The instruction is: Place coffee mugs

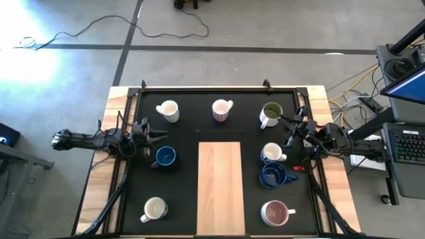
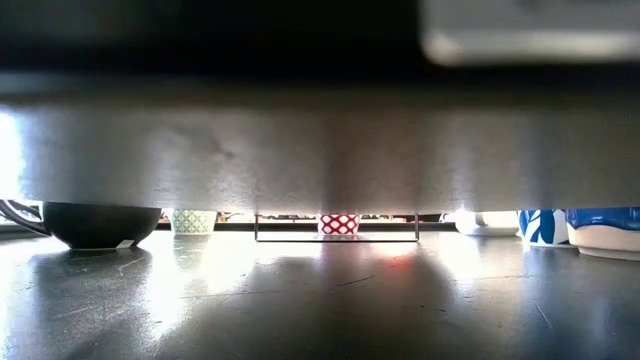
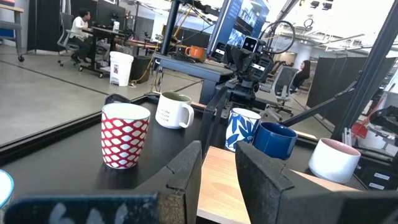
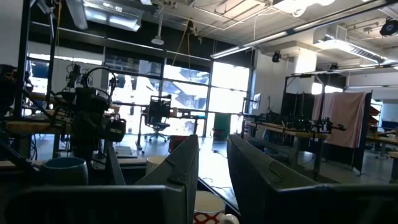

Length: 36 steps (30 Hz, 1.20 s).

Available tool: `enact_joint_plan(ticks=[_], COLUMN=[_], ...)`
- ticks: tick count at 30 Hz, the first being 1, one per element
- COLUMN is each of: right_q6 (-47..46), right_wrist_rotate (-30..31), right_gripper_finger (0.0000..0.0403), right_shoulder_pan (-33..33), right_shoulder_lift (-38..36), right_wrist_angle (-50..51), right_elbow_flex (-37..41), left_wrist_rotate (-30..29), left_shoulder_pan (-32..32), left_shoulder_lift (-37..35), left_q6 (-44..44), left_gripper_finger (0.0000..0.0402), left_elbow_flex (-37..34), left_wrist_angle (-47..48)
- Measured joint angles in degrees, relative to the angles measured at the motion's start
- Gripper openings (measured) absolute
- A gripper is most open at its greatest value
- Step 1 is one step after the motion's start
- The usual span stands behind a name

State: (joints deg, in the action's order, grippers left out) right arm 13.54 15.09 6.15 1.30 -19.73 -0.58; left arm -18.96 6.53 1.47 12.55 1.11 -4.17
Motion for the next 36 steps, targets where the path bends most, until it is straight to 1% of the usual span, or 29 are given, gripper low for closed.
enact_joint_plan(ticks=[17,22,27,29,33,36], right_q6=[-0.53,-6.98,-9.80,-12.63,-19.72,-19.60], right_wrist_rotate=[-0.02,-0.06,0.70,2.42,2.55,2.97], right_gripper_finger=[0.0075,0.0075,0.0075,0.0075,0.0075,0.0075], right_shoulder_pan=[0.01,0.00,0.01,0.01,0.01,0.14], right_shoulder_lift=[0.00,0.00,0.00,-0.02,0.00,0.00], right_wrist_angle=[-0.22,-0.30,-0.61,-0.74,-0.23,-1.04], right_elbow_flex=[0.00,0.00,0.00,0.00,0.00,0.00], left_wrist_rotate=[0.00,0.00,0.00,0.00,0.00,0.00], left_shoulder_pan=[0.01,0.02,0.01,0.02,0.00,0.01], left_shoulder_lift=[0.00,0.00,0.00,0.00,-0.01,0.01], left_q6=[0.00,0.00,-0.01,-0.01,0.00,0.00], left_gripper_finger=[0.0082,0.0082,0.0082,0.0082,0.0082,0.0082], left_elbow_flex=[0.00,0.01,0.00,-0.01,0.01,0.00], left_wrist_angle=[0.00,-0.01,0.00,-0.01,0.01,0.00])
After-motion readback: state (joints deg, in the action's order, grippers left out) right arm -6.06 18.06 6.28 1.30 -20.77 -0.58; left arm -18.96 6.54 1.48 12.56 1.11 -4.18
